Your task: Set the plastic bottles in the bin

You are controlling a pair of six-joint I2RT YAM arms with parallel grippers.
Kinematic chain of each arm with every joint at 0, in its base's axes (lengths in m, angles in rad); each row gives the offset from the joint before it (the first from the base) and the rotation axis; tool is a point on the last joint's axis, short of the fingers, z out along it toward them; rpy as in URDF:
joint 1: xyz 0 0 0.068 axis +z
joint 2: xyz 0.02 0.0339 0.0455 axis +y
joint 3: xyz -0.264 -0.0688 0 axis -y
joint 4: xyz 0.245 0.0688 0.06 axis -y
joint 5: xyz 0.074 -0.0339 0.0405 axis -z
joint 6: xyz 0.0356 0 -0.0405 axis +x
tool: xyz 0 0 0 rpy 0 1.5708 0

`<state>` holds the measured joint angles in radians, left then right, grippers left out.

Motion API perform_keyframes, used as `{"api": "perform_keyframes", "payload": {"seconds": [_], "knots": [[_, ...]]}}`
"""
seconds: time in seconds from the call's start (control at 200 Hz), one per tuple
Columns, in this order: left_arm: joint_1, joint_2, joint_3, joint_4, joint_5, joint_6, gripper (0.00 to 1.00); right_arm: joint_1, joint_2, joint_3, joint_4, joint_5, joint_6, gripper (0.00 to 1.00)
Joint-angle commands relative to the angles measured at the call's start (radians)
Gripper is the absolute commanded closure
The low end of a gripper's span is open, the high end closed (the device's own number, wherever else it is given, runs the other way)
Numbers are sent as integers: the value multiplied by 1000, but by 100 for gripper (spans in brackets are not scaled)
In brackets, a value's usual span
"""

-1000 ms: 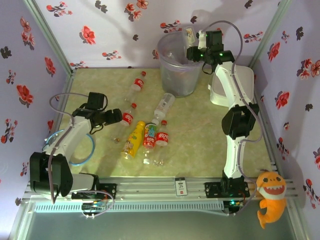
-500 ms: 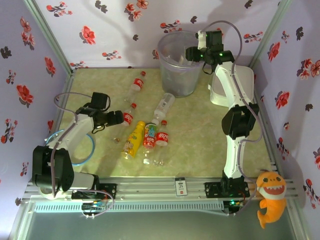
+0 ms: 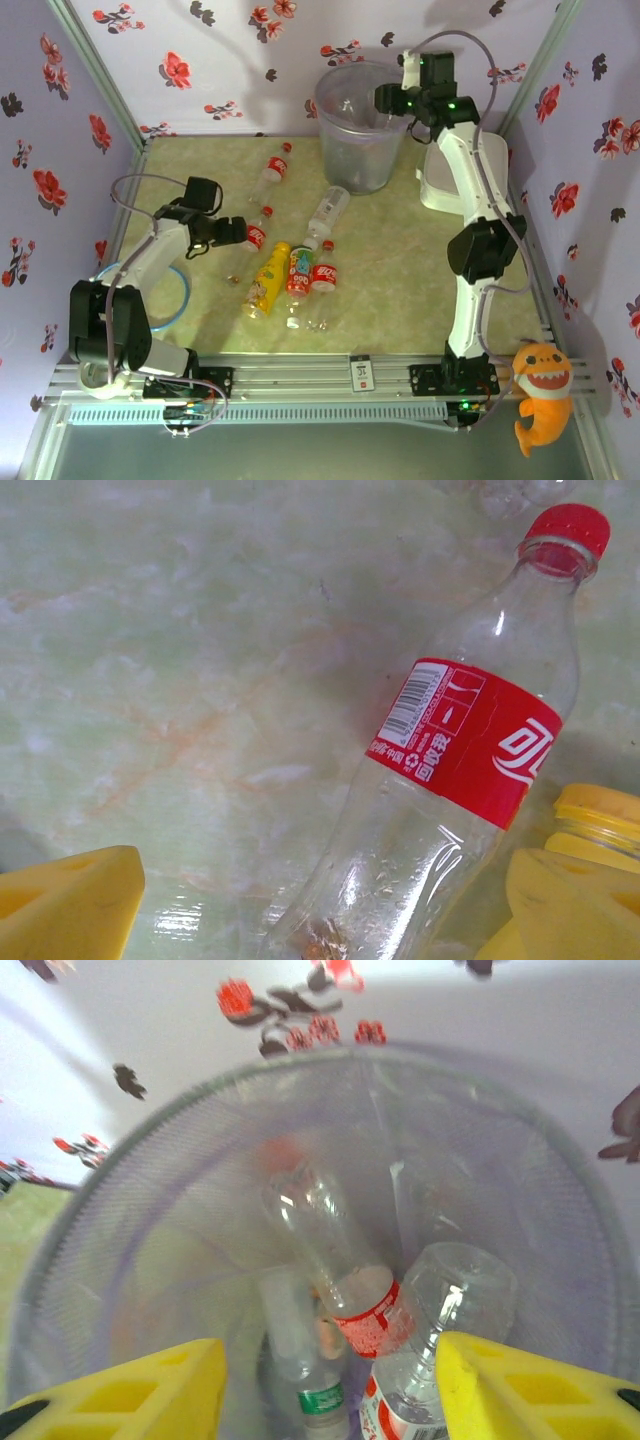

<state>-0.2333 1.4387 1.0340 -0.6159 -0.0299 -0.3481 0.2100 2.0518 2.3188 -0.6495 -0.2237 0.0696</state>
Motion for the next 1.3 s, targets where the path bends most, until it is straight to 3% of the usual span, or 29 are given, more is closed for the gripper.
{"api": "perform_keyframes", "payload": {"seconds": [0.0, 0.15, 0.35, 0.73, 0.87, 1.045, 1.295], "knots": [[-13, 28, 42, -29, -23, 49, 5, 3, -132, -34, 33, -23, 38, 41], [-37, 58, 74, -25, -19, 93, 3, 3, -270, -215, 70, -29, 82, 37], [-62, 128, 134, -28, 17, 127, 0, 3, -492, -586, 137, 3, 132, 31], [-89, 256, 197, 21, 56, 129, 4, 3, -789, -1162, 157, 10, 224, 24], [-105, 322, 241, 13, 58, 141, 5, 6, -825, -1299, 200, -11, 289, 24], [-109, 383, 283, -5, 57, 141, 14, 6, -899, -1447, 274, -12, 369, 23], [-121, 437, 314, -40, 50, 145, 26, 7, -911, -1486, 274, -18, 384, 23]]}}
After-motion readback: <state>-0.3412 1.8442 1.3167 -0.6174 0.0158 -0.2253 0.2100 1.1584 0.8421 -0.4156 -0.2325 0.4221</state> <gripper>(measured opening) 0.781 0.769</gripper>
